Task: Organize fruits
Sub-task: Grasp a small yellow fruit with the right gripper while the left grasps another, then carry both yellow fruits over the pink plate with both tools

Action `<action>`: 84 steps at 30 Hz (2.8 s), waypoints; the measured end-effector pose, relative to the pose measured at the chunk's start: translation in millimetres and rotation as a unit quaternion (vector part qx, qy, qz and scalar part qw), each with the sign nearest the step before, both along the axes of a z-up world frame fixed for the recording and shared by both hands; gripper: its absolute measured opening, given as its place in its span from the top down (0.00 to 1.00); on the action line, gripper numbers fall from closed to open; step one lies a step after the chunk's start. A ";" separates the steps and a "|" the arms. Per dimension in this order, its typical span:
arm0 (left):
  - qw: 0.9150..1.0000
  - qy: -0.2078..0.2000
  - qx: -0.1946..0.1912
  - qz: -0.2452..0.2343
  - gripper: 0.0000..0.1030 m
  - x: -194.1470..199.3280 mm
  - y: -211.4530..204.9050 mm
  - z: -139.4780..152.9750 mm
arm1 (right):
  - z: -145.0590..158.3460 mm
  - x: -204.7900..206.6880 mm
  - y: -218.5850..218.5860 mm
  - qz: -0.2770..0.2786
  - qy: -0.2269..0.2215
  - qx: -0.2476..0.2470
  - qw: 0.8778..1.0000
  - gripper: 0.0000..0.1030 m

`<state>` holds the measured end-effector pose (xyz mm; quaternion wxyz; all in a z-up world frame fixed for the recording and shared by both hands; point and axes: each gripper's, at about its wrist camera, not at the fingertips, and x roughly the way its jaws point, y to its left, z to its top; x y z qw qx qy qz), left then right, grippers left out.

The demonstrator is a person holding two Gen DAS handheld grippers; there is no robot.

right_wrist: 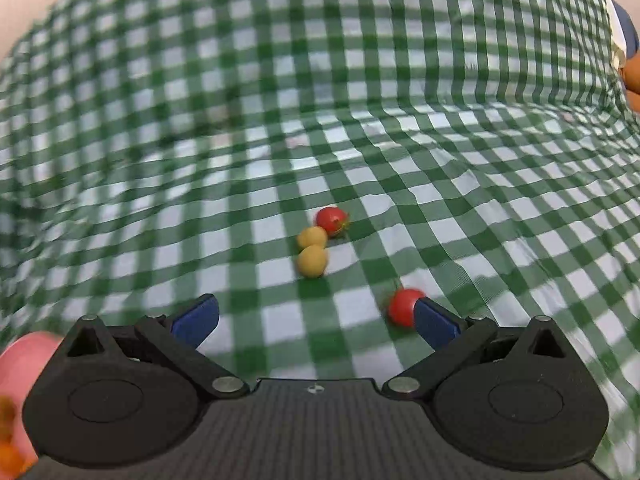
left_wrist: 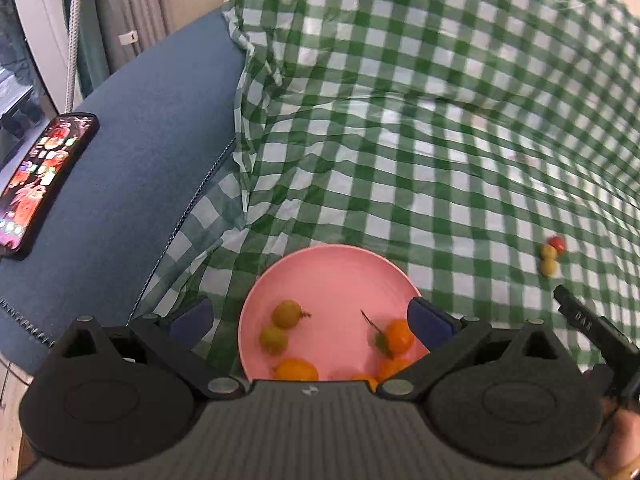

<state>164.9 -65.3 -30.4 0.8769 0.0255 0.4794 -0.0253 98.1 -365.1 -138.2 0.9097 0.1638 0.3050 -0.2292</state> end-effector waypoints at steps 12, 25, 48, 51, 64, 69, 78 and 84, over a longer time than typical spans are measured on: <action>1.000 0.004 0.021 -0.023 0.00 52.6 -69.8 -36.8 | -49.7 84.5 -38.7 0.036 0.038 -0.008 0.999 0.06; 0.996 -0.018 0.021 -0.081 0.00 83.3 -170.0 -68.0 | -36.0 55.3 -76.0 -0.041 0.028 -0.036 0.998 0.74; 0.954 0.091 0.020 -0.285 0.74 121.1 -340.9 -149.9 | -50.6 18.8 -154.4 -0.154 0.044 0.009 0.987 0.74; 0.953 0.064 0.033 -0.295 0.74 113.2 -337.7 -142.9 | -49.8 18.0 -154.5 -0.157 0.041 0.012 0.987 0.74; 0.964 0.014 -0.016 -0.265 0.74 44.1 -231.5 -64.0 | -5.2 -11.9 -136.1 -0.175 -0.051 -0.019 0.983 0.74; 0.968 0.019 -0.032 -0.249 0.74 -5.6 -157.6 -36.8 | 31.4 -53.4 -88.5 -0.125 -0.072 0.001 0.990 0.74; 0.978 -0.010 -0.021 -0.206 0.74 -100.1 -31.5 6.4 | 92.2 -168.2 50.6 0.028 -0.062 -0.005 0.998 0.74; 0.980 -0.029 -0.050 -0.192 0.74 -158.5 31.7 28.8 | 117.0 -203.1 151.5 0.124 -0.046 0.016 0.991 0.74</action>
